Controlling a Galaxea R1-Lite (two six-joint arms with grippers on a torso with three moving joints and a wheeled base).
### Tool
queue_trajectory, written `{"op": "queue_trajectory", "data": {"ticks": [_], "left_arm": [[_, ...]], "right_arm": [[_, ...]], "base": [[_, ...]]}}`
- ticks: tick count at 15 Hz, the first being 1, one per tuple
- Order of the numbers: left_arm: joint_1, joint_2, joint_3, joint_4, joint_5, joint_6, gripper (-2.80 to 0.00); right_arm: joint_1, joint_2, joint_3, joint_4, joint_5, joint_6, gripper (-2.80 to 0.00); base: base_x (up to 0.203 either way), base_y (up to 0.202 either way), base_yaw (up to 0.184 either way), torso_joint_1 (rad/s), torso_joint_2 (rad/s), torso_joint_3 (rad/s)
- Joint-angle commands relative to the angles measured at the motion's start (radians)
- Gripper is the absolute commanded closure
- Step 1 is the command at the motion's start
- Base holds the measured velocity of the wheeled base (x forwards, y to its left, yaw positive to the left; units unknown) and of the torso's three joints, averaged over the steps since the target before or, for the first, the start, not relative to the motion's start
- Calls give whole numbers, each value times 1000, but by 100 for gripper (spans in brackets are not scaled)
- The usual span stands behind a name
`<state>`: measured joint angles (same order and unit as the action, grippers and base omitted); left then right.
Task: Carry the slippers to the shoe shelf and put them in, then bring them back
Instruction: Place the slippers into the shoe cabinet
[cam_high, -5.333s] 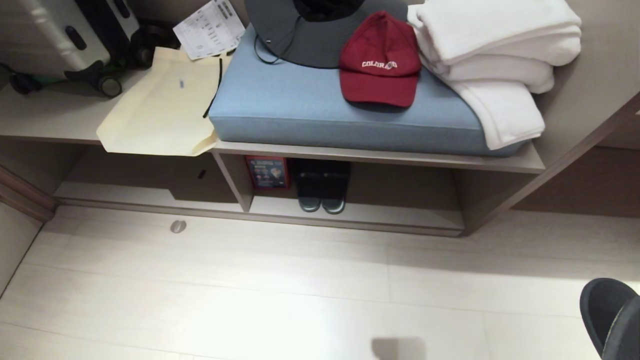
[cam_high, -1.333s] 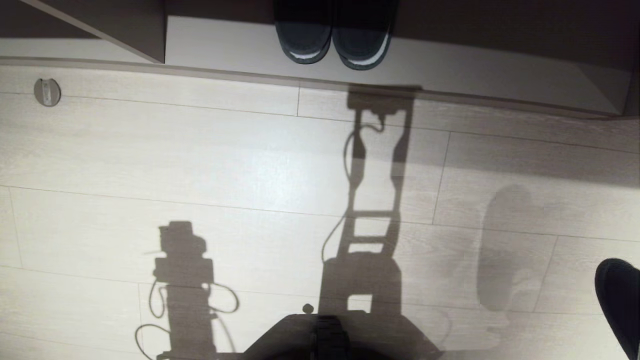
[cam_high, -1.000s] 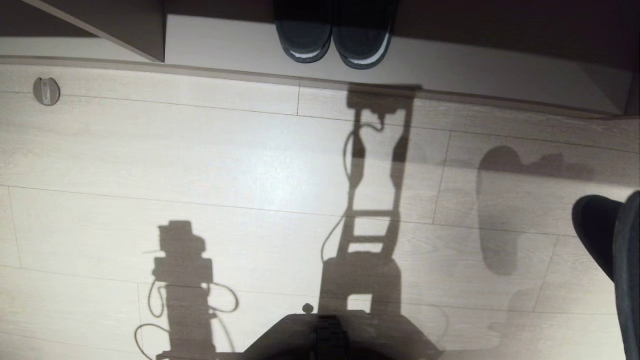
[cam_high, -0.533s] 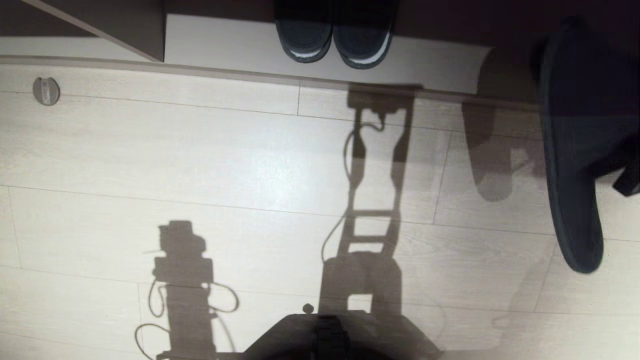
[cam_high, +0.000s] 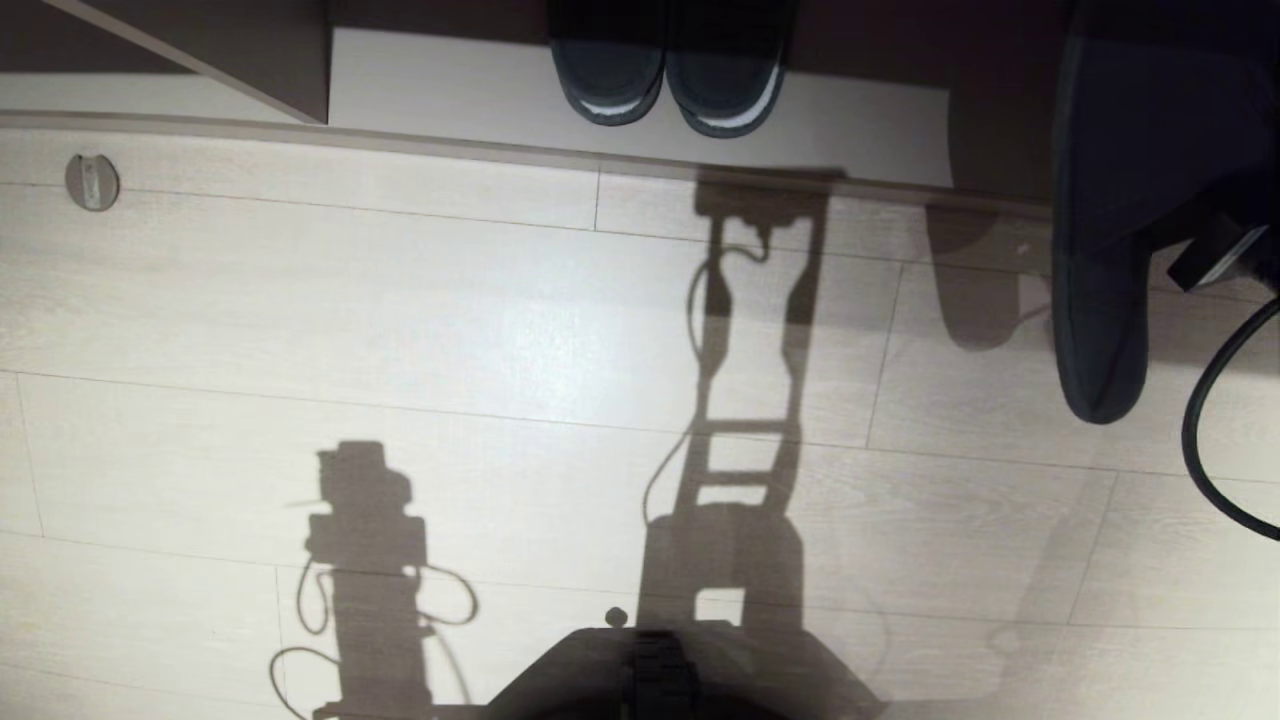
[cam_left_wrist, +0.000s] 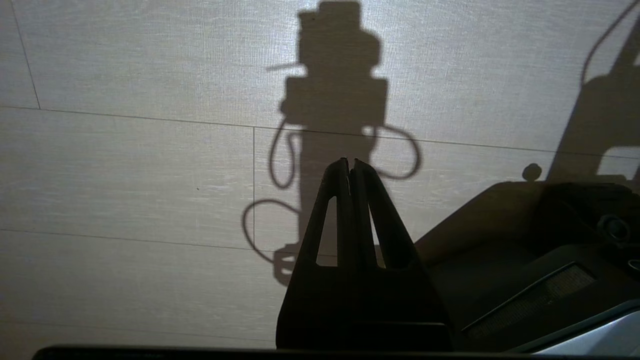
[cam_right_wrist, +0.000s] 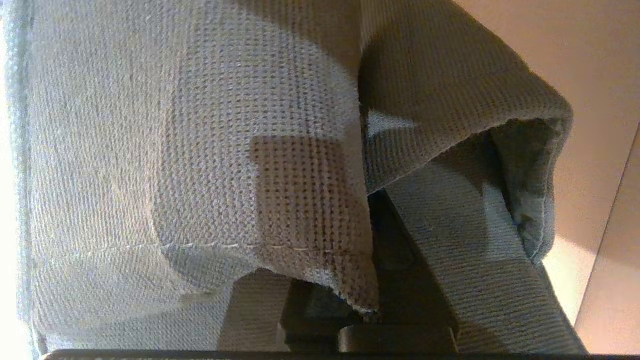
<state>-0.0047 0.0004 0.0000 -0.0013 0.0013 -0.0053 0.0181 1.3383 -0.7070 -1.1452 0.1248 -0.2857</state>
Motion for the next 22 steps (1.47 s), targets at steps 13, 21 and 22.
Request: {"op": "queue_trajectory", "data": {"ticks": [13, 21, 22], "left_arm": [[0, 0, 2, 0, 0, -1, 0], [0, 0, 2, 0, 0, -1, 0], [0, 0, 2, 0, 0, -1, 0]], "right_arm": [[5, 447, -418, -355, -276, 49, 0], [33, 523, -463, -373, -296, 114, 0], [33, 534, -499, -372, -291, 113, 0]], "base": [[0, 0, 0, 0, 0, 0], [0, 0, 0, 0, 0, 0], [0, 0, 0, 0, 0, 0]]}}
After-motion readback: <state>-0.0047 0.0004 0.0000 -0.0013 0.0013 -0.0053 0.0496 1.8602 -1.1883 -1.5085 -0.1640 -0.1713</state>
